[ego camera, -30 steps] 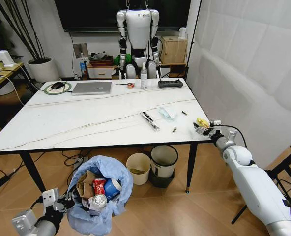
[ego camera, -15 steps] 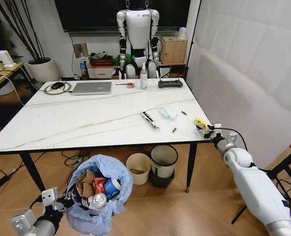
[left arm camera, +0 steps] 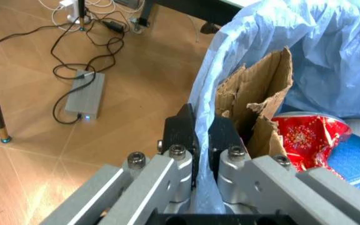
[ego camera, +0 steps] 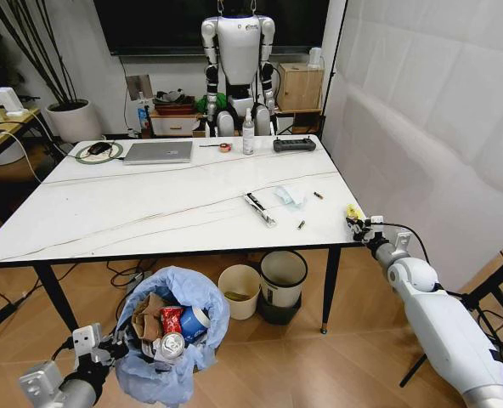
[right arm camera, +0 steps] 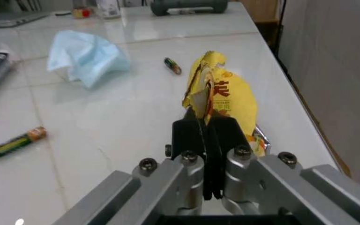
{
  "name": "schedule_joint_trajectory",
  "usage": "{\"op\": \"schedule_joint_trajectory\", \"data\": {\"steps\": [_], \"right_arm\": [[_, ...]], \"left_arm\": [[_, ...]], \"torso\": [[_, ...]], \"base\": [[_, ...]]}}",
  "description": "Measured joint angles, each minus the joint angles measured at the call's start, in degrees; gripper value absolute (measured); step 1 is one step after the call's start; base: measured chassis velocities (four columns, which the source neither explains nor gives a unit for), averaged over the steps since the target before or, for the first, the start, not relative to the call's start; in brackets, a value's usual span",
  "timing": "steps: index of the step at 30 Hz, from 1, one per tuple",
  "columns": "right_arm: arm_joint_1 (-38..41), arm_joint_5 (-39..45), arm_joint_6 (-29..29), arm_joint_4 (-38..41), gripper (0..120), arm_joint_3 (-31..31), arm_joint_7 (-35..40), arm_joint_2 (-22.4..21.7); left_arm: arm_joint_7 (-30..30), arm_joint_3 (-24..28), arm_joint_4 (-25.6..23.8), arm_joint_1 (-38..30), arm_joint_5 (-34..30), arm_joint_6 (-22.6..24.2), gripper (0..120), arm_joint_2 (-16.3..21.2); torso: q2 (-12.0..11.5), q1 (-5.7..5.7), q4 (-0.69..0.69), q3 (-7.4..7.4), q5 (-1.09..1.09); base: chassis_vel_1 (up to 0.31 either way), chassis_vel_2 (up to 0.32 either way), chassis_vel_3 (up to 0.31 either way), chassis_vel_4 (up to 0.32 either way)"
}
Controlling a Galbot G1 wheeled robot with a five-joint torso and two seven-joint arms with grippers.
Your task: Pick up the trash bin and place the trash from the table into it.
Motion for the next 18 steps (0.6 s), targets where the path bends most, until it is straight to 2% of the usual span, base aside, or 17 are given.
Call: {"op": "schedule_joint_trajectory", "data": {"steps": [4, 8, 10, 14, 16, 18], "right_arm": [[-3.15, 4.4, 1.14, 6.97, 0, -1.26, -2.17, -2.7], [-7.29, 11.61, 3.69, 20.03, 0, -5.36, -6.9, -7.09], [-7.6, 12.41, 3.9, 21.48, 0, -5.93, -7.46, -7.47], [-7.66, 18.6, 4.69, 31.97, 0, -15.02, -10.07, -9.39], [-7.26, 19.12, 4.8, 32.99, 0, -16.62, -10.24, -9.52], [-5.41, 20.31, 5.07, 36.18, 0, -23.17, -10.56, -9.78]], "left_arm": [[-0.01, 0.06, -0.26, -0.01, -0.21, 0.0, 0, 0.28], [-0.29, -0.04, -0.62, -0.06, -0.8, 0.12, 0, 0.89], [-0.33, -0.05, -0.63, -0.06, -0.82, 0.13, 0, 0.93], [-0.58, 0.02, -0.66, -0.13, -1.13, 0.34, 0, 1.01], [-0.62, 0.09, -0.66, -0.17, -1.14, 0.38, 0, 1.04], [-0.7, 0.4, -0.66, -0.3, -1.17, 0.51, 0, 1.2]], "torso": [[0.0, 0.0, -0.01, 0.0, -0.03], [0.02, -0.01, -0.02, -0.02, -0.05], [0.02, -0.01, -0.02, -0.01, -0.04], [0.02, -0.01, -0.01, -0.01, -0.02], [0.02, -0.01, -0.01, -0.01, 0.0], [0.02, -0.01, -0.01, -0.01, -0.02]], "base": [[0.0, 0.0, 0.0, 0.0], [0.0, 0.0, 0.0, 0.0], [0.0, 0.0, 0.0, 0.0], [0.0, 0.0, 0.0, 0.0], [0.0, 0.0, 0.0, 0.0], [0.0, 0.0, 0.0, 0.0]]}}
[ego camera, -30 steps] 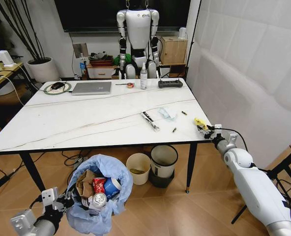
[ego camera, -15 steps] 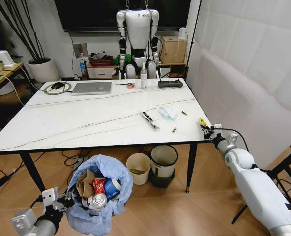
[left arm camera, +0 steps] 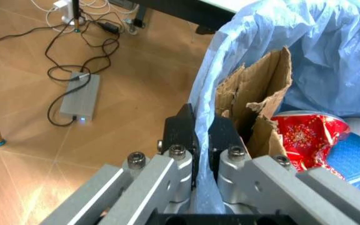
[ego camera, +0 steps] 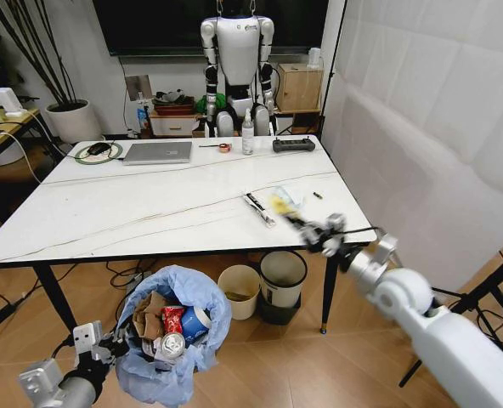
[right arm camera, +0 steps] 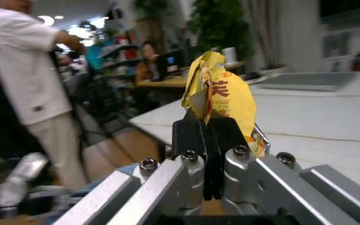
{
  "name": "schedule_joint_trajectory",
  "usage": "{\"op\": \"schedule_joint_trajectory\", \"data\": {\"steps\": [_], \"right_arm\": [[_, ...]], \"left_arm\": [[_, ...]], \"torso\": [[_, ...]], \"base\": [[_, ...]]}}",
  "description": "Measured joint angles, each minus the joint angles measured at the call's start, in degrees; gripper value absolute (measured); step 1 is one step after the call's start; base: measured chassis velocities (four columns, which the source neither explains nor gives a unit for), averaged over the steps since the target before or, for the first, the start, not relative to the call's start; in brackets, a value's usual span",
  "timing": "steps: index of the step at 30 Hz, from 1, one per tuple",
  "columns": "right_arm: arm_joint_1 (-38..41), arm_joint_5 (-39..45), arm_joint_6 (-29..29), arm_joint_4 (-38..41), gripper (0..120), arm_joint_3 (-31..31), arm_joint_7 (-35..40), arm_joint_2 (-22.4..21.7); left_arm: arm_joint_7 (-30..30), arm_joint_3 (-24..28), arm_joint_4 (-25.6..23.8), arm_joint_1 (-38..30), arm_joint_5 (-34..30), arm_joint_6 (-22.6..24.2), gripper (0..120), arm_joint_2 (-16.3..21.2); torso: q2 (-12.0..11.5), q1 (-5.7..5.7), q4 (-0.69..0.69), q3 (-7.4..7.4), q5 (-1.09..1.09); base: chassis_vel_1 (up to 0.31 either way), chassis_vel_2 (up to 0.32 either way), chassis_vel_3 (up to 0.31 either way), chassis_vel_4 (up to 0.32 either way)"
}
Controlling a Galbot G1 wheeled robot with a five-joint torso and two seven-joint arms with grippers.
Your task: Pick up the trash bin and place the trash from the table into it.
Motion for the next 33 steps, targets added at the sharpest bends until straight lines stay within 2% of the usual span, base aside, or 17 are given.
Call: {"op": "schedule_joint_trajectory", "data": {"steps": [2, 4, 10, 16, 23, 25, 30, 33], "right_arm": [[2.34, 0.42, 0.74, 2.0, 0, -7.03, -0.29, 0.09], [2.62, 0.46, 0.82, 2.17, 0, -8.21, -0.37, 0.13], [7.04, -0.45, 2.04, -1.2, 0, -22.78, -1.03, 2.5], [9.6, -0.96, 2.17, -3.38, 0, -28.5, -0.72, 5.02], [10.26, -3.43, 2.45, -3.96, 0, -29.89, 0.29, 5.39], [10.26, -4.29, 2.81, -4.23, 4, -29.71, 0.74, 5.22], [9.5, -5.49, 3.47, -4.58, 25, -27.72, 1.28, 3.95], [8.55, -5.79, 3.64, -4.16, 33, -26.82, 1.28, 3.34]], "left_arm": [[-0.24, 0.3, 0.0, -0.09, -0.25, 0.2, 0, 0.46], [-0.26, 0.33, 0.0, -0.09, -0.29, 0.24, 0, 0.54], [-0.87, 0.11, -0.59, -0.12, -1.6, 0.76, 0, 1.42], [-0.92, -0.26, -1.41, 0.66, -1.72, 0.79, 0, 1.16], [-1.04, -0.06, -2.52, 0.94, -1.72, 0.8, 0, 0.24], [-1.35, 0.01, -2.78, 1.07, -2.3, 0.95, 0, 0.19], [-1.82, 0.13, -3.08, 1.5, -2.83, 1.29, 0, 0.27], [-1.91, 0.27, -3.08, 1.51, -2.81, 1.29, 0, 0.29]], "torso": [[0.0, 0.0, 0.02, 0.0, -0.01], [0.0, 0.0, 0.02, 0.0, -0.01], [-0.01, 0.0, 0.0, 0.01, 0.0], [-0.01, 0.0, 0.02, 0.01, -0.01], [-0.01, 0.01, 0.0, 0.01, -0.01], [-0.01, 0.0, 0.0, 0.01, 0.0], [-0.01, 0.01, 0.0, 0.01, 0.01], [-0.01, 0.01, 0.0, 0.01, 0.01]], "base": [[0.0, 0.0, 0.0, 0.0], [0.0, 0.0, 0.0, 0.0], [0.0, 0.0, 0.0, 0.0], [0.0, 0.0, 0.0, 0.0], [0.0, 0.0, 0.0, 0.0], [0.0, 0.0, 0.0, 0.0], [0.0, 0.0, 0.0, 0.0], [0.0, 0.0, 0.0, 0.0]]}}
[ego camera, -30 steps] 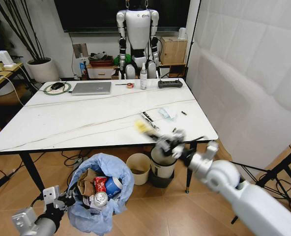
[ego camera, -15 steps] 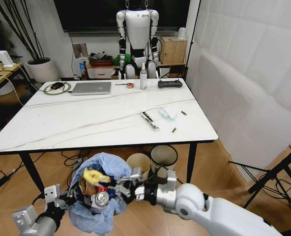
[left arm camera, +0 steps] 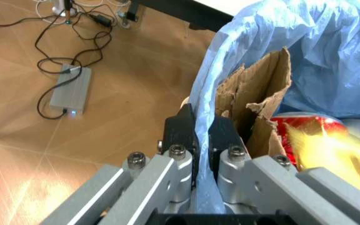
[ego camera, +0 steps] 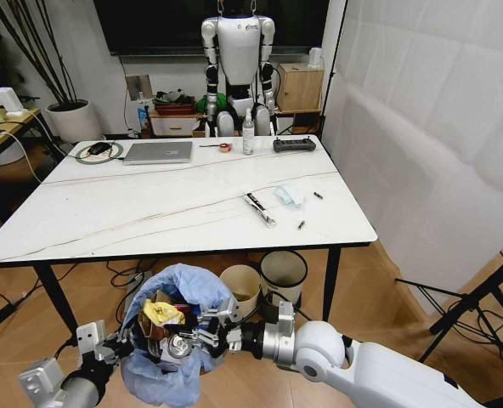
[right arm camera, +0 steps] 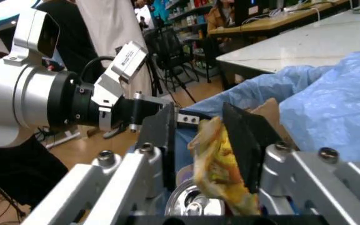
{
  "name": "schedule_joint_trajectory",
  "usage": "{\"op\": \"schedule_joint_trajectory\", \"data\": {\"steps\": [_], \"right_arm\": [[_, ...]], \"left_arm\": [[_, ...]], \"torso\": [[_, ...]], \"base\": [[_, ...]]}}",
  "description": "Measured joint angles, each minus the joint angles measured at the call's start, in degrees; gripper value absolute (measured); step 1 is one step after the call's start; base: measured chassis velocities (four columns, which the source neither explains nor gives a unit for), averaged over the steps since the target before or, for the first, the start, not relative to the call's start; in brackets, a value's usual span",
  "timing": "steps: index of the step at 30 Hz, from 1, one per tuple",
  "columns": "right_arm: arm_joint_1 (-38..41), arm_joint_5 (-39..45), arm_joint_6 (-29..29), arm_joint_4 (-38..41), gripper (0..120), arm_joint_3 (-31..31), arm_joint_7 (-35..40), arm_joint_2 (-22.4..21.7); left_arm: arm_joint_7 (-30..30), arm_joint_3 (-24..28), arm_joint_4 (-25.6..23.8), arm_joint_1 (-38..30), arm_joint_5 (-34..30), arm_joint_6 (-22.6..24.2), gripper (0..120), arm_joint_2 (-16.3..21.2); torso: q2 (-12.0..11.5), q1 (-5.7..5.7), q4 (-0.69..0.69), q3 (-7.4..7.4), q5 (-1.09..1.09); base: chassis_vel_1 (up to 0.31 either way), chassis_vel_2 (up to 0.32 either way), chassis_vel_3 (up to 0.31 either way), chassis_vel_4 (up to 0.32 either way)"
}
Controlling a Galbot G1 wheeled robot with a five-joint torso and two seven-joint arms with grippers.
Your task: Pick up the trash bin and place the trash from the table into it.
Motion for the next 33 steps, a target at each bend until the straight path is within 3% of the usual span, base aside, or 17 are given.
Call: {"op": "schedule_joint_trajectory", "data": {"steps": [9, 17, 20, 24, 29, 33], "right_arm": [[-2.06, 0.11, 0.29, 2.47, 67, 3.54, 0.48, -1.06], [1.89, 5.44, -2.19, 4.25, 95, 15.0, 6.53, 1.54], [2.69, 6.47, -4.54, 2.81, 99, 17.83, 10.47, 3.11], [3.12, 4.82, -9.59, -2.15, 100, 22.53, 21.87, 6.36], [2.62, 1.85, -11.64, -6.48, 100, 24.78, 26.02, 8.25], [1.97, -4.32, -17.0, -10.16, 100, 26.39, 30.92, 9.95]], "left_arm": [[-0.12, 0.41, 0.45, -0.02, 0.16, 0.07, 0, 0.15], [-0.16, 0.65, 0.99, 0.45, 0.55, -0.06, 0, -0.11], [-0.15, 0.48, 0.84, 0.5, 0.52, -0.08, 0, -0.05], [-0.15, 0.3, 0.62, 0.15, 0.36, -0.09, 0, -0.04], [-0.17, 0.43, 0.61, -0.09, 0.35, -0.09, 0, -0.05], [-0.17, 0.46, 0.61, -0.35, 0.29, -0.09, 0, -0.01]], "torso": [[0.0, 0.01, 0.0, 0.0, 0.0], [0.0, 0.01, 0.01, 0.0, 0.0], [0.0, 0.01, 0.01, 0.0, 0.0], [0.0, 0.01, 0.0, 0.0, 0.0], [0.0, 0.01, 0.0, 0.0, 0.0], [0.0, 0.01, 0.0, 0.0, 0.0]], "base": [[0.0, 0.0, 0.0, 0.0], [0.0, 0.0, 0.0, 0.0], [0.0, 0.0, 0.0, 0.0], [0.0, 0.0, 0.0, 0.0], [0.0, 0.0, 0.0, 0.0], [0.0, 0.0, 0.0, 0.0]]}}
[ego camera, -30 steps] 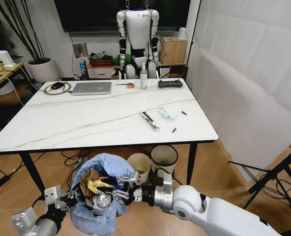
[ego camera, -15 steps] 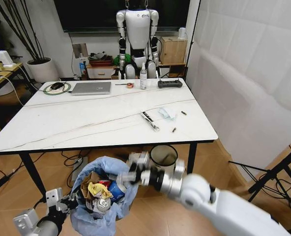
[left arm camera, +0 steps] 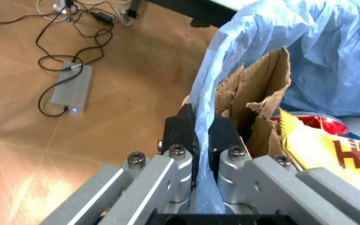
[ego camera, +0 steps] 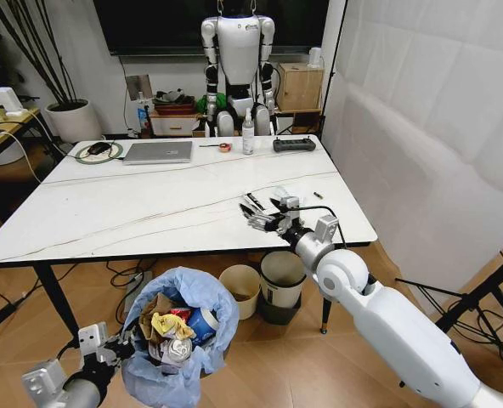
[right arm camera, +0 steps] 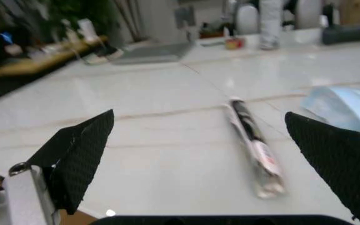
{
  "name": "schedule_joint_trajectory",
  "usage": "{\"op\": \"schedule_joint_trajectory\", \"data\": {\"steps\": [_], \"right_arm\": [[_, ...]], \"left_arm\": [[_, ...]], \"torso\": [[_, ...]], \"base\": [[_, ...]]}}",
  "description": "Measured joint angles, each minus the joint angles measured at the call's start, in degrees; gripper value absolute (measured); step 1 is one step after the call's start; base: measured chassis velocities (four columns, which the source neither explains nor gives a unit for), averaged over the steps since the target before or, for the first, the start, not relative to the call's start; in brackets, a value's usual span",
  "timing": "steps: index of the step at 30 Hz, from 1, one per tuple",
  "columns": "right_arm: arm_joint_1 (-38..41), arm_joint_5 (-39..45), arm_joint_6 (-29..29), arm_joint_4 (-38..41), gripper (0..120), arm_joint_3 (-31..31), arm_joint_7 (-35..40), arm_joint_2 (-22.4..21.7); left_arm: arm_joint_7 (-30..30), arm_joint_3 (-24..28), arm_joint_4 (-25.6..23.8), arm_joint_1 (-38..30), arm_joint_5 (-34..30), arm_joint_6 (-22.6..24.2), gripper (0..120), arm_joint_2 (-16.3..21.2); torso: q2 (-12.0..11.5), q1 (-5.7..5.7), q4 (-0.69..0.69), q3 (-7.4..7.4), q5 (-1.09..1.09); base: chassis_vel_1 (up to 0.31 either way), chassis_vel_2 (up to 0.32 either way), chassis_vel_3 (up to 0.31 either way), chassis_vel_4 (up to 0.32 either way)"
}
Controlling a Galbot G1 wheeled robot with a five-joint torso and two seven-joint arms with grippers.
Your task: Pick up the trash bin and place the trash from the table into it.
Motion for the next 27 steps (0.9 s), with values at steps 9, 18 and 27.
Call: {"op": "schedule_joint_trajectory", "data": {"steps": [9, 18, 27], "right_arm": [[0.54, -9.88, -4.98, -9.94, 100, 2.82, 1.49, 5.26], [0.94, -10.92, -4.57, -14.74, 100, 5.73, -0.72, 5.96], [0.55, -10.96, -2.95, -17.65, 87, 7.82, -3.18, 4.9]], "left_arm": [[-0.01, 0.19, 0.22, -0.51, -0.16, 0.02, 0, -0.03], [0.02, -0.02, 0.55, -0.54, -0.23, 0.02, 0, 0.24], [0.04, -0.15, 0.72, -0.68, -0.6, 0.02, 0, 0.67]], "torso": [[0.0, -0.01, 0.01, 0.0, 0.0], [0.0, -0.01, 0.0, 0.0, 0.0], [0.0, -0.01, 0.0, 0.0, 0.0]], "base": [[0.0, 0.0, 0.0, 0.0], [0.0, 0.0, 0.0, 0.0], [0.0, 0.0, 0.0, 0.0]]}}
